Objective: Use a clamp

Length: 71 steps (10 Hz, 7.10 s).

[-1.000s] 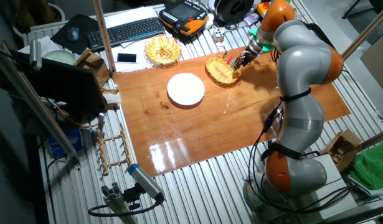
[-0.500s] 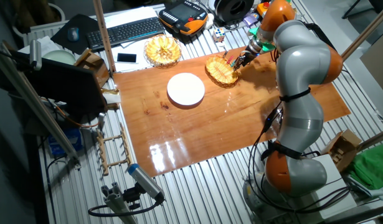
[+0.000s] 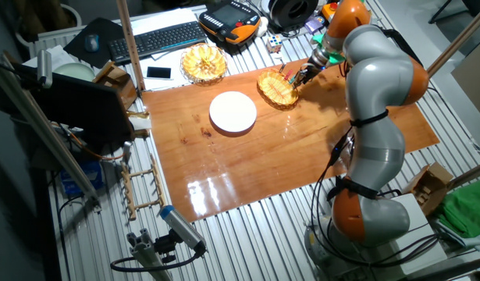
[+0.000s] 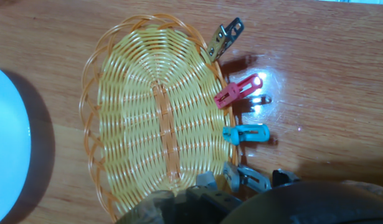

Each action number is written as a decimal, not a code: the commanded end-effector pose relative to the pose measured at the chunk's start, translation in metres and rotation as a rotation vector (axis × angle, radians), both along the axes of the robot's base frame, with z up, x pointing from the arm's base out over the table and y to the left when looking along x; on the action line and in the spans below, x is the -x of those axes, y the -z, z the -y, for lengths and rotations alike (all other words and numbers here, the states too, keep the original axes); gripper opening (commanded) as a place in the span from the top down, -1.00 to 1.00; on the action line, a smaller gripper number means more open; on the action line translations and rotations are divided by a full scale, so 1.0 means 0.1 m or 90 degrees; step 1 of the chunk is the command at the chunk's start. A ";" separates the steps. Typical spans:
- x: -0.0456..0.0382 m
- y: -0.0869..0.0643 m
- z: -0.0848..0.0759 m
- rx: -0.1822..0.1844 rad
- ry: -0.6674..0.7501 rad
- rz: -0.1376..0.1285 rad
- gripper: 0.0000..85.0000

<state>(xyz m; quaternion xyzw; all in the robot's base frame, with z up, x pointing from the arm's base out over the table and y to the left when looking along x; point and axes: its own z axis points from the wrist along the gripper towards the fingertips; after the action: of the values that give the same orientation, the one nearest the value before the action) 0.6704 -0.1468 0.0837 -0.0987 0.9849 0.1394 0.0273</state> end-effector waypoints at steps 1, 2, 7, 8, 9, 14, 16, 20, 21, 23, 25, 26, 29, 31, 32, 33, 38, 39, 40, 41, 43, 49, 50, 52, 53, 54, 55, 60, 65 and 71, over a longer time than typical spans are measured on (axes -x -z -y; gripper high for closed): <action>0.000 0.00 0.00 -0.001 0.001 -0.002 -0.16; 0.000 0.00 0.00 -0.003 0.001 -0.002 -0.11; -0.001 -0.02 0.00 -0.006 -0.003 -0.010 0.34; 0.000 -0.02 0.00 -0.007 -0.004 -0.011 0.49; 0.001 -0.03 0.00 -0.010 -0.004 -0.013 0.55; 0.029 -0.14 0.04 0.001 -0.006 -0.015 0.98; 0.060 -0.23 0.06 0.016 -0.003 -0.013 0.98; 0.165 -0.50 0.02 0.055 0.011 -0.011 0.98; 0.199 -0.57 -0.04 0.056 0.019 -0.016 0.98; 0.254 -0.68 -0.18 0.065 0.030 -0.029 0.98; 0.327 -0.73 -0.36 0.072 0.045 -0.033 0.98; 0.359 -0.75 -0.45 0.072 0.053 -0.035 0.98; 0.476 -0.71 -0.72 0.065 0.078 -0.043 0.98; 0.535 -0.67 -0.85 0.066 0.088 -0.040 0.98; 0.558 -0.65 -0.91 0.067 0.094 -0.038 0.98; 0.581 -0.64 -0.98 0.066 0.103 -0.035 0.98; 0.650 -0.69 -1.29 0.075 0.123 -0.038 0.98; 0.665 -0.68 -1.33 0.069 0.127 -0.037 0.98; 0.686 -0.66 -1.38 0.064 0.131 -0.036 0.98; 0.708 -0.65 -1.43 0.061 0.135 -0.034 0.98; 0.723 -0.61 -1.51 0.056 0.140 -0.033 0.98; 0.727 -0.54 -1.59 0.066 0.141 -0.030 0.98; 0.727 -0.54 -1.59 0.070 0.134 -0.024 0.98; 0.727 -0.54 -1.59 0.066 0.145 -0.023 0.98; 0.727 -0.54 -1.59 0.056 0.145 -0.023 0.98; 0.733 -0.54 -1.61 0.050 0.150 -0.030 0.98; 0.749 -0.52 -1.65 0.044 0.156 -0.032 0.98; 0.712 -0.41 -1.88 0.015 0.159 -0.036 0.98; 0.681 -0.28 -2.04 -0.002 0.157 -0.018 0.98; 0.644 -0.11 -2.12 -0.022 0.159 -0.018 0.98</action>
<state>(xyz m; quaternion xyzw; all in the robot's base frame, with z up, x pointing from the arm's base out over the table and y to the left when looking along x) 0.6061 0.0651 0.0946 0.0268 0.9872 0.1539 0.0318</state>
